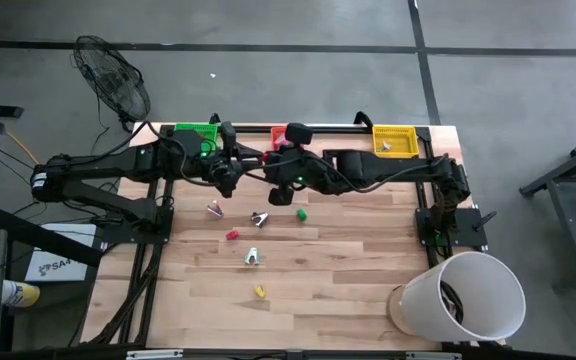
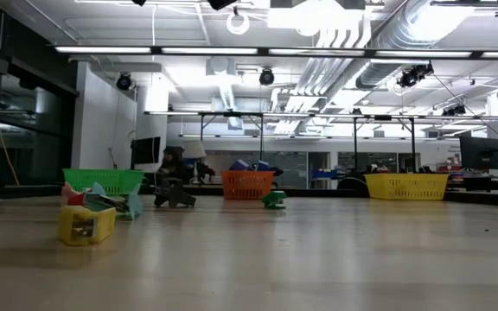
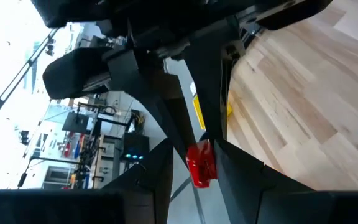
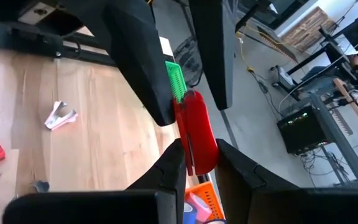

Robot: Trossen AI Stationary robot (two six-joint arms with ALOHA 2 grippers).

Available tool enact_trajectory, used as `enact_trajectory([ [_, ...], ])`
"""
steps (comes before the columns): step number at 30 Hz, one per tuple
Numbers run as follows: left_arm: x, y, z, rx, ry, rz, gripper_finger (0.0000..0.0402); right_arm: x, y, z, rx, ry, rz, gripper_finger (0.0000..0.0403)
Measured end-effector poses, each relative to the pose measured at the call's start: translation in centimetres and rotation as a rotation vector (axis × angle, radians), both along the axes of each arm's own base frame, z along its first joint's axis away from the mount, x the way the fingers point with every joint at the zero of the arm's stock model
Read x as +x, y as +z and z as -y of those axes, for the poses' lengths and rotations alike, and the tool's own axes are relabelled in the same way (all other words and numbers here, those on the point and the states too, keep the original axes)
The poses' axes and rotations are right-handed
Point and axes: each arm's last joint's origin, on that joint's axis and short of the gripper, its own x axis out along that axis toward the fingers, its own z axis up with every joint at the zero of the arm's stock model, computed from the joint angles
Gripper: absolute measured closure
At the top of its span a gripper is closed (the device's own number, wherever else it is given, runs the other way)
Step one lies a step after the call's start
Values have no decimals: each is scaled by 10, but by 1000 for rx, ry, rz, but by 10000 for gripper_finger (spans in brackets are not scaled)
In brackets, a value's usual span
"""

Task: Pick and place Stapler, Stapler remover, tape
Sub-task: Put the right red stapler into the green bin

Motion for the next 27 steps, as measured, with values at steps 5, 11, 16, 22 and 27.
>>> enact_trajectory([
  [5,0,0,0,-5,-2,-1,289,0,1,0,-1,-1,6,346],
  [11,3,-3,0,-50,8,-8,289,2,2,-1,-15,21,14,346],
  [16,5,-4,0,-57,13,-12,289,2,3,-2,-35,25,17,346],
  [22,5,-5,-1,-57,15,-19,289,2,3,-2,-34,27,9,346],
  [27,5,-6,-1,-69,41,-27,295,2,2,-2,-34,28,5,345],
])
